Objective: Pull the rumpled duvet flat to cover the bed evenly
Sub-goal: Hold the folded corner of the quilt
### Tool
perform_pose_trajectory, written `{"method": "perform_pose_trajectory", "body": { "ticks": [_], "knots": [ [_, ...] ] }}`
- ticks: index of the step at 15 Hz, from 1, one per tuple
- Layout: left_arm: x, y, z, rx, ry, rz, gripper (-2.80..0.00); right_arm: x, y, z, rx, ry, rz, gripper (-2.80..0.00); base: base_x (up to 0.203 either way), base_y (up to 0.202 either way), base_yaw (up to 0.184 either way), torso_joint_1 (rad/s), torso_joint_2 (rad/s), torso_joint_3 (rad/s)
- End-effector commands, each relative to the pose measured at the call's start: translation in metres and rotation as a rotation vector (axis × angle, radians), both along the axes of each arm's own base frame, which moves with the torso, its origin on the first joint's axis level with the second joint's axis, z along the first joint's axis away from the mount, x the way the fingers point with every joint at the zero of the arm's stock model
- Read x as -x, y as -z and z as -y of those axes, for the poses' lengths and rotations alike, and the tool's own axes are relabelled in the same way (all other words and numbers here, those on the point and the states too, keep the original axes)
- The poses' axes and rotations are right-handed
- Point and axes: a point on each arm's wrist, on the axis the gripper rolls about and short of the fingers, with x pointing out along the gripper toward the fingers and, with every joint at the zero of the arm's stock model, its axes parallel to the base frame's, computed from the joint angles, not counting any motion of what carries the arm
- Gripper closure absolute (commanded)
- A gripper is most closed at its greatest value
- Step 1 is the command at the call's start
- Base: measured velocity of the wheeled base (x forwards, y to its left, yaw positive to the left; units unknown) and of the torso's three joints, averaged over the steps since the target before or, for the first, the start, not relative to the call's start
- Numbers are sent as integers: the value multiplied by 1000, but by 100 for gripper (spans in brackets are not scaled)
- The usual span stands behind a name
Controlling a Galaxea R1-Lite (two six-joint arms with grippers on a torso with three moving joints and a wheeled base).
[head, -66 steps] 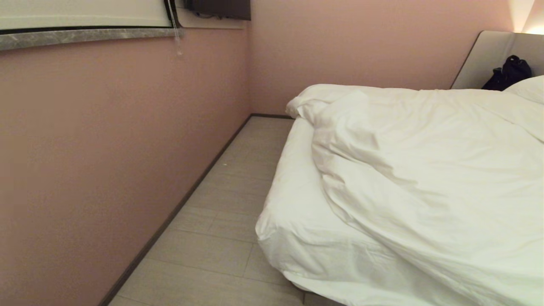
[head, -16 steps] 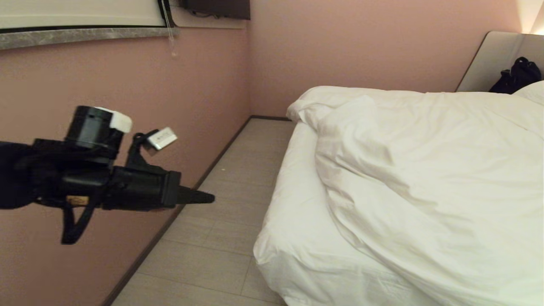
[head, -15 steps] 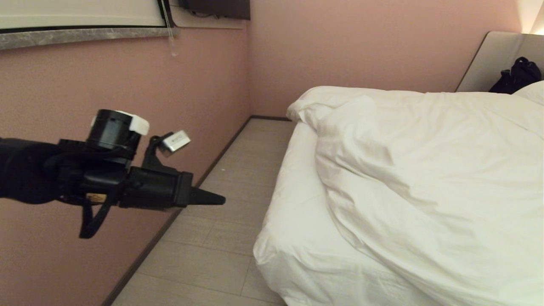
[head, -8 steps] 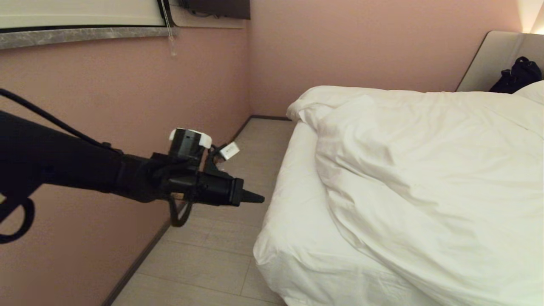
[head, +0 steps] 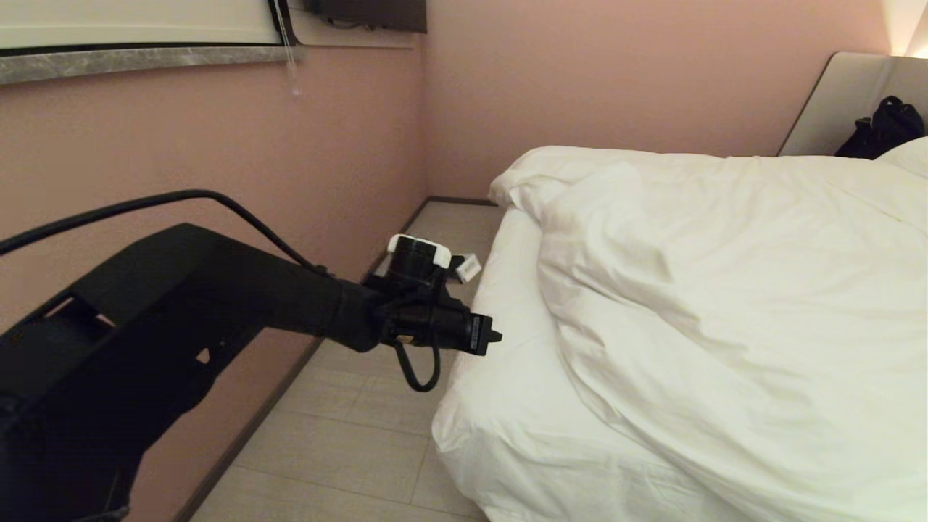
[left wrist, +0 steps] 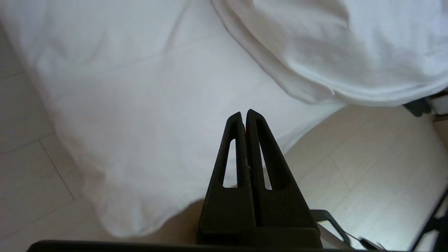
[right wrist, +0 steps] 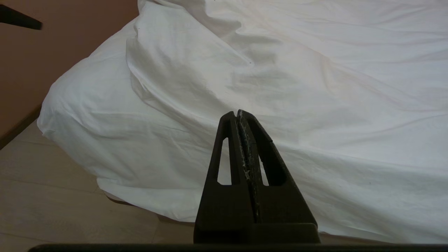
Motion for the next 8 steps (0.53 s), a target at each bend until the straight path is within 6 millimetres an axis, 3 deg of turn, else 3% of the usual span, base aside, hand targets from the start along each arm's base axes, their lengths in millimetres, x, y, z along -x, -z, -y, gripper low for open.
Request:
{"method": "perform_pose_trajectory", "body": {
  "ticks": [1, 4, 5, 8],
  "knots": [
    [-6, 16, 17, -15, 21, 0, 0, 0, 0, 0, 0, 0, -1, 0, 0, 0, 0, 0, 0, 0],
    [-3, 19, 39, -23, 69, 43, 0, 0, 0, 0, 0, 1, 0, 0, 0, 0, 0, 0, 0, 0],
    [-5, 19, 44, -19, 79, 55, -280, 0, 0, 0, 0, 1, 0, 0, 0, 0, 0, 0, 0, 0],
    [-14, 26, 57, -14, 102, 100, -280, 0, 0, 0, 0, 1, 0, 0, 0, 0, 0, 0, 0, 0]
  ]
}}
